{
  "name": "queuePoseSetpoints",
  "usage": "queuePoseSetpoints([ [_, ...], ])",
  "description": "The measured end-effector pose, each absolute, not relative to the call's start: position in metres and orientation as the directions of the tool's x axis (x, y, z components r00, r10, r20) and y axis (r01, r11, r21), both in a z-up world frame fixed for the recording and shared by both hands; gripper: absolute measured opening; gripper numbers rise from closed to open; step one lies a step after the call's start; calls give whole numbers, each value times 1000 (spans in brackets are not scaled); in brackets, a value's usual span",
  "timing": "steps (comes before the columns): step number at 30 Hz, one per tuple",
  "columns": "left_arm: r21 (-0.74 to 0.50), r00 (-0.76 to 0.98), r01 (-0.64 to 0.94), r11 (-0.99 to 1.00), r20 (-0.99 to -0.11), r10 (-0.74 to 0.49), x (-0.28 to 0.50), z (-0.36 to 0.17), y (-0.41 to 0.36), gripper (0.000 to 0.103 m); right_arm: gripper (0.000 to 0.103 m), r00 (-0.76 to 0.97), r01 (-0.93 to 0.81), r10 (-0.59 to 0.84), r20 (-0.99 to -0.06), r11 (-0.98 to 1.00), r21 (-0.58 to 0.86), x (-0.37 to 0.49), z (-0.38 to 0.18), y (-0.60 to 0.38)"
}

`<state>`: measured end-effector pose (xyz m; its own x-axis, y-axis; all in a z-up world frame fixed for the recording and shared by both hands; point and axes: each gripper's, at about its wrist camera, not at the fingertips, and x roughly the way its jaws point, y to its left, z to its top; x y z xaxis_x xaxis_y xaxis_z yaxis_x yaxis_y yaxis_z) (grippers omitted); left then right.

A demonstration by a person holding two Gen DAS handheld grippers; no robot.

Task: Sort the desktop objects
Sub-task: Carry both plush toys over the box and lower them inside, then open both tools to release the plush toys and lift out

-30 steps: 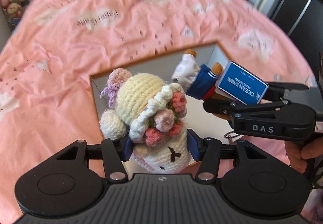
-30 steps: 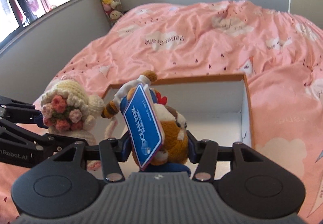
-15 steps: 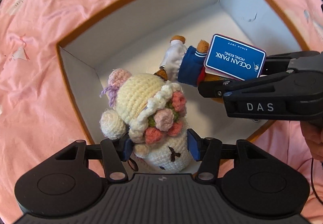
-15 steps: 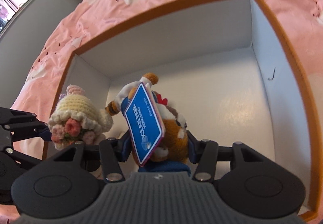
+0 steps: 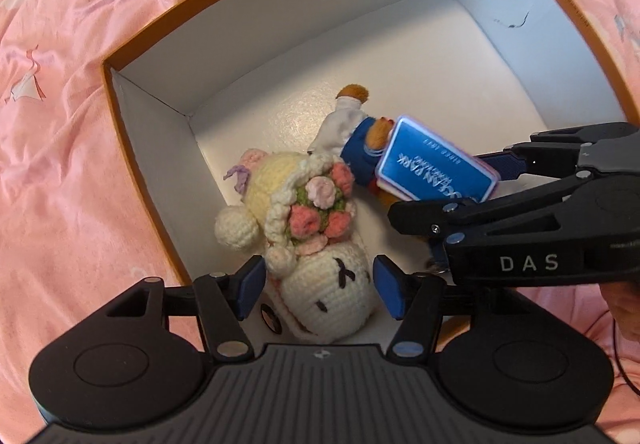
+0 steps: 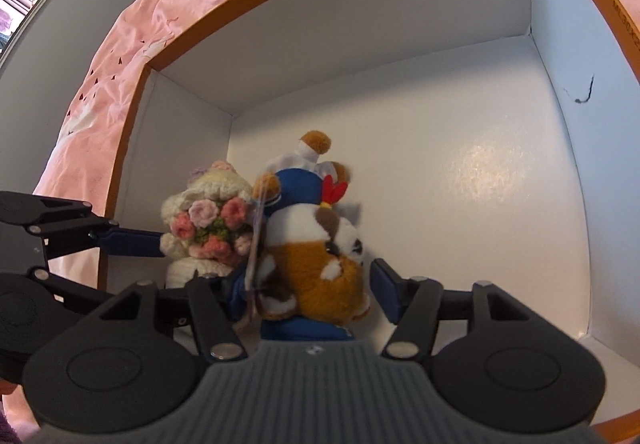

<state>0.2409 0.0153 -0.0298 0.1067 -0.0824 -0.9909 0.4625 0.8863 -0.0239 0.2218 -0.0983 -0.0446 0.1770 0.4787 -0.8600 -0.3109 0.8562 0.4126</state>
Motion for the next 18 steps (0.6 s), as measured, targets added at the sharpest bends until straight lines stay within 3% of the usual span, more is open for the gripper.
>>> queuePoseSetpoints([
  [6,-69,135,439,896,-981,-142,231,-16,30,69,70,221,-353,459,-861,860,368,218,-34,-94],
  [8,-78,145,438,896,-977,-157,228,-9,32,58,69,220,-354,466,-857,857,375,217,-34,-92],
  [9,-81,147,444,892,-976,-161,225,-7,32,51,59,212,-348,473,-855,854,386,217,-35,-92],
  [11,-80,144,454,887,-976,-162,217,-1,29,42,57,194,-327,490,-850,849,415,217,-40,-92],
  [18,-79,145,445,892,-977,-159,216,-5,26,39,51,137,-297,533,-835,826,479,211,-44,-90],
])
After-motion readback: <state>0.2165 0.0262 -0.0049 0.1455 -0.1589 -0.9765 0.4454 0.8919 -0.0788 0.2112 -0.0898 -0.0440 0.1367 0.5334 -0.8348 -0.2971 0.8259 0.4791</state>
